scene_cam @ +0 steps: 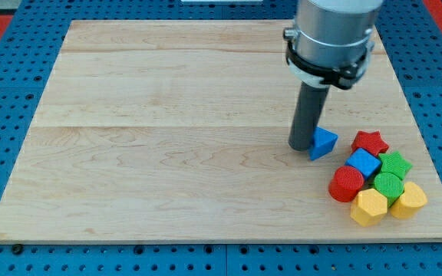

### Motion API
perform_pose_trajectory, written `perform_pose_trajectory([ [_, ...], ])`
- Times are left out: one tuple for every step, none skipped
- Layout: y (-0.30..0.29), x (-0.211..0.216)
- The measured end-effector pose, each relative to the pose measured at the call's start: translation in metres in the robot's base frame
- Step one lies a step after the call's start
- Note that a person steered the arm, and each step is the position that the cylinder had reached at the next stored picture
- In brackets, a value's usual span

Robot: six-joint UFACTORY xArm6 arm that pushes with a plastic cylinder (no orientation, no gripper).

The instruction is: Move the blue triangle into the group of blocks

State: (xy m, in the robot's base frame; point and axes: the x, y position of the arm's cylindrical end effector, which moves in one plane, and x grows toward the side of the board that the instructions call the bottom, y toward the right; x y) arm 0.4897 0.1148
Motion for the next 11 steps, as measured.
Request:
perform_pose_trajectory([
  [0.01, 0.016],
  [-0.015, 0.01],
  [-0.022, -0.004],
  [0.003, -0.024],
  [0.012, -0.042],
  [0.031, -0.043],
  [0.046, -0.037],
  [0.045, -0.033],
  [0.024, -0.032],
  [0.012, -0.025],
  [0.013, -0.01],
])
